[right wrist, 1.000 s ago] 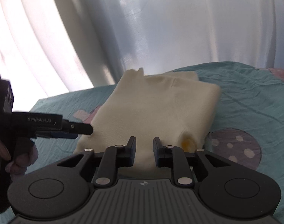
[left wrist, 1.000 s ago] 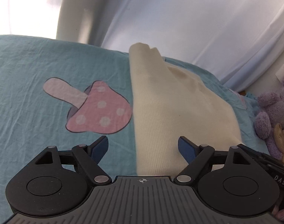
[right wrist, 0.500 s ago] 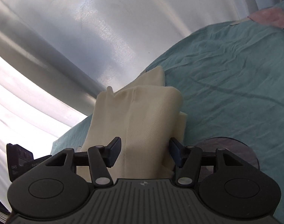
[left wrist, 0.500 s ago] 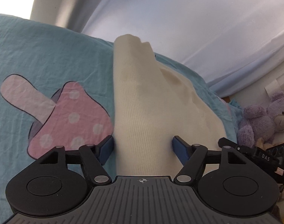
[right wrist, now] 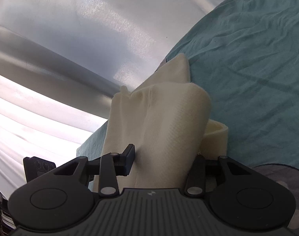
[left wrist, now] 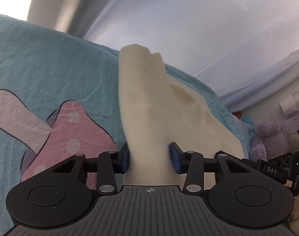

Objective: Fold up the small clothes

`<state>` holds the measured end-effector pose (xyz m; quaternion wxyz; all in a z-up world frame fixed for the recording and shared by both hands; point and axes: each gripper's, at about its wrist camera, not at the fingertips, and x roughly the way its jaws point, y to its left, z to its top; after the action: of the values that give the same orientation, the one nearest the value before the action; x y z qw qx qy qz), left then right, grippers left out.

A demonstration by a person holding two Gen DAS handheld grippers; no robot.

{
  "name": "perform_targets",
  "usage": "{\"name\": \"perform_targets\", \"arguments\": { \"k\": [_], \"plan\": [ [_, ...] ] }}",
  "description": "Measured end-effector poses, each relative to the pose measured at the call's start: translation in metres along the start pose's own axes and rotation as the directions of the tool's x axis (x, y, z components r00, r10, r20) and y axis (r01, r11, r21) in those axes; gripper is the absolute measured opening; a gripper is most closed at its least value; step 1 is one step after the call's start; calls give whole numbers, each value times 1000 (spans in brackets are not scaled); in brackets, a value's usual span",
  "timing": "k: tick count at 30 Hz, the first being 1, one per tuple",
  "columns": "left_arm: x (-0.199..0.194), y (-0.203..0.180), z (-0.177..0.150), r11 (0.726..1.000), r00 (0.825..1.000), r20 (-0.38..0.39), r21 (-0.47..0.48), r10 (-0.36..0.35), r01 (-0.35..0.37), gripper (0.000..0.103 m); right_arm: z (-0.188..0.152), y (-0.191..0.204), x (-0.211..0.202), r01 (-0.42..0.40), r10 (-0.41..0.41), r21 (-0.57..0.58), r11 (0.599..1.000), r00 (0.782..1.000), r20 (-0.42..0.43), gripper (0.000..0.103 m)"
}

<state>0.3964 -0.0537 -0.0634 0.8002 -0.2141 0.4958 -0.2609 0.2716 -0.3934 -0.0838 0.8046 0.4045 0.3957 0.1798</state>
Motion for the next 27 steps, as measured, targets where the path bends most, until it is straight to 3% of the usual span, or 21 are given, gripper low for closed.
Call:
{"name": "perform_targets", "arguments": {
  "k": [10,14,20,24,26,27],
  "plan": [
    [-15,13,-1,999,1000,-17,-26,-24,24,63,4,-6,-27,61,-61,-1,998,998,-13,48],
    [-14,17,-1,997,998,-24,-40,-59,58,68,0,-12,-29,1,1,25,1000,998,-62,60],
    [-3,2,-2,998,997,-37,7,-68,69,69,3,-12,-9,-70,75,62,996,994,-84,61],
    [1,-5,-3,998,999,-24,55,-25,27,51,7,-4,5,-58,61,28,998,994,-88,49],
    [-1,-3,-2,999,999,-20,28,-24,25,41,8,-4,10,-52,54,30,998,995,-82,31],
    [-4,-2,-3,999,999,-11,23,-30,30,37,8,-5,12,-48,51,36,998,996,-79,29]
  ]
}}
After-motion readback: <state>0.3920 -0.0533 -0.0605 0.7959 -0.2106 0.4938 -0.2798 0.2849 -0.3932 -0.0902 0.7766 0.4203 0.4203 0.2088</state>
